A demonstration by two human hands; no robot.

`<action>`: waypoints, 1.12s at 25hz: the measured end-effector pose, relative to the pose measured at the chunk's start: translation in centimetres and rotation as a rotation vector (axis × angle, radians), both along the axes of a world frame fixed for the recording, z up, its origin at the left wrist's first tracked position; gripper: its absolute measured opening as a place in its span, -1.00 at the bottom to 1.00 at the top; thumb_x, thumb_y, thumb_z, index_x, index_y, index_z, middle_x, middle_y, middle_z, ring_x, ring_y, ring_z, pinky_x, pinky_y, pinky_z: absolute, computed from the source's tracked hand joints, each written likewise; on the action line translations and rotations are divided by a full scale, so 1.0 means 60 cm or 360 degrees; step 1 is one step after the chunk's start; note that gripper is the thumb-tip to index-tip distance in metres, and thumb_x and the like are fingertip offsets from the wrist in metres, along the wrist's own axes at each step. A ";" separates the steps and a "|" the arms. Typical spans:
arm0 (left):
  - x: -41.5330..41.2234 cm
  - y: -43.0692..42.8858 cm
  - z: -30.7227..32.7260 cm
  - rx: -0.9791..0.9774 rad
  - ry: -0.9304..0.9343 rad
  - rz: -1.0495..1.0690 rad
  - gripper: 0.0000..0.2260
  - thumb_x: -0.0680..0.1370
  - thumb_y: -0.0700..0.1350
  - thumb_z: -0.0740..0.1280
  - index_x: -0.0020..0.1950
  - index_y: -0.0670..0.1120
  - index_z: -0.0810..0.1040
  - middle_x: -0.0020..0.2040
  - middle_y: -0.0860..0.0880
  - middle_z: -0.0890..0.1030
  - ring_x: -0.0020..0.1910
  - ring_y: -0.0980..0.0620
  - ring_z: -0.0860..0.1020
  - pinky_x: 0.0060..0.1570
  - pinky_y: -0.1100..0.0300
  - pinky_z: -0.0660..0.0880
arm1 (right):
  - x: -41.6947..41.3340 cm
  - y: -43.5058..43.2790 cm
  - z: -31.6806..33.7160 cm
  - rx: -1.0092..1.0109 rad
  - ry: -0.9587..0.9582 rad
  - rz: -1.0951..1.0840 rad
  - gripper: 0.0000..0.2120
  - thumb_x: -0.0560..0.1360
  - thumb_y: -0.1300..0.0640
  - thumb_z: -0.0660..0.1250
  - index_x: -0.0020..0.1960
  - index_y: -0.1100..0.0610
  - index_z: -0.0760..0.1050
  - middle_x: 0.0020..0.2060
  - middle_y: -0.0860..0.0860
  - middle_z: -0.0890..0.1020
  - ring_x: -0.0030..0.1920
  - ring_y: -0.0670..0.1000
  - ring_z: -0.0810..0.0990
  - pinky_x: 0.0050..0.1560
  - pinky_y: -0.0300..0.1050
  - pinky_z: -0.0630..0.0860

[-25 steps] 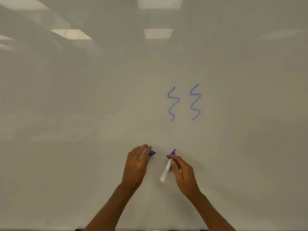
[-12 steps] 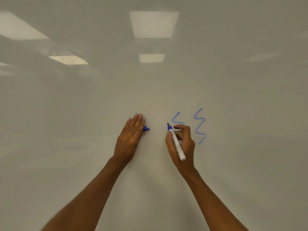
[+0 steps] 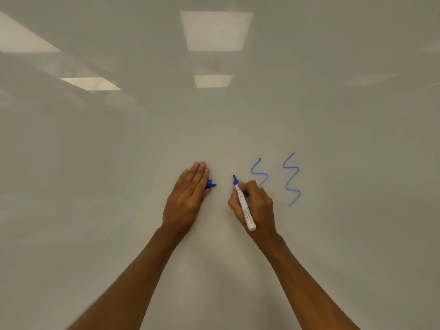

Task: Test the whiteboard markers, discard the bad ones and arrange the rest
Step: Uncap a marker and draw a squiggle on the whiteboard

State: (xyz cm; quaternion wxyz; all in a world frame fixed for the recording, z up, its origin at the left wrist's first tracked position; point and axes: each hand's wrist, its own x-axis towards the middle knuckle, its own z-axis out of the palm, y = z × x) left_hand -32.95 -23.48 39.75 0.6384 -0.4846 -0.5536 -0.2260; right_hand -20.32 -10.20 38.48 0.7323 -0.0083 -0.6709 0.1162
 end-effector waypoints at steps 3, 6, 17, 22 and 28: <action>-0.002 0.001 -0.002 0.0016 0.0004 0.0001 -0.63 0.62 -0.15 0.23 0.38 -0.28 0.36 0.40 -0.20 0.38 0.43 -0.11 0.31 0.39 -0.03 0.30 | 0.011 0.008 -0.035 -0.0127 0.0038 0.0013 -0.86 0.42 0.19 0.37 -0.16 0.07 0.39 -0.45 0.05 0.48 -0.47 0.08 0.46 -0.46 -0.04 0.48; -0.002 0.001 -0.001 -0.0003 0.0019 -0.0015 -0.63 0.62 -0.14 0.22 0.39 -0.27 0.35 0.40 -0.20 0.37 0.43 -0.11 0.31 0.40 -0.03 0.30 | 0.023 0.010 -0.071 0.0101 -0.0049 -0.0149 -0.87 0.37 0.26 0.40 -0.26 0.18 0.45 -0.49 0.05 0.41 -0.50 0.04 0.39 -0.51 -0.07 0.43; 0.027 -0.005 -0.007 0.0045 -0.0158 -0.0103 -0.67 0.56 -0.26 0.30 0.32 -0.27 0.45 0.35 -0.18 0.45 0.37 -0.13 0.39 0.37 -0.11 0.30 | 0.097 0.017 -0.172 0.0089 -0.0504 -0.0089 -0.79 0.51 0.05 0.30 0.13 0.03 0.45 -0.22 -0.02 0.62 -0.37 -0.04 0.52 -0.28 -0.20 0.52; 0.100 -0.006 -0.176 -0.0099 -0.0308 -0.0091 -0.73 0.51 -0.25 0.36 0.21 -0.14 0.58 0.13 -0.05 0.62 0.04 -0.02 0.54 0.15 0.05 0.36 | 0.156 0.019 -0.261 -0.0081 -0.1042 0.0163 -0.64 0.54 0.18 0.13 0.29 0.04 0.46 0.07 -0.05 0.56 -0.08 -0.17 0.55 -0.05 -0.20 0.55; 0.178 -0.022 -0.415 -0.0696 -0.1429 -0.0148 -0.72 0.53 -0.13 0.30 0.20 -0.19 0.55 0.03 -0.12 0.64 -0.03 -0.08 0.61 0.00 0.16 0.48 | 0.196 0.013 -0.394 -0.0116 -0.1549 0.0264 -0.78 0.59 0.14 0.19 0.21 0.07 0.47 0.08 -0.01 0.50 -0.08 -0.05 0.57 -0.11 -0.28 0.50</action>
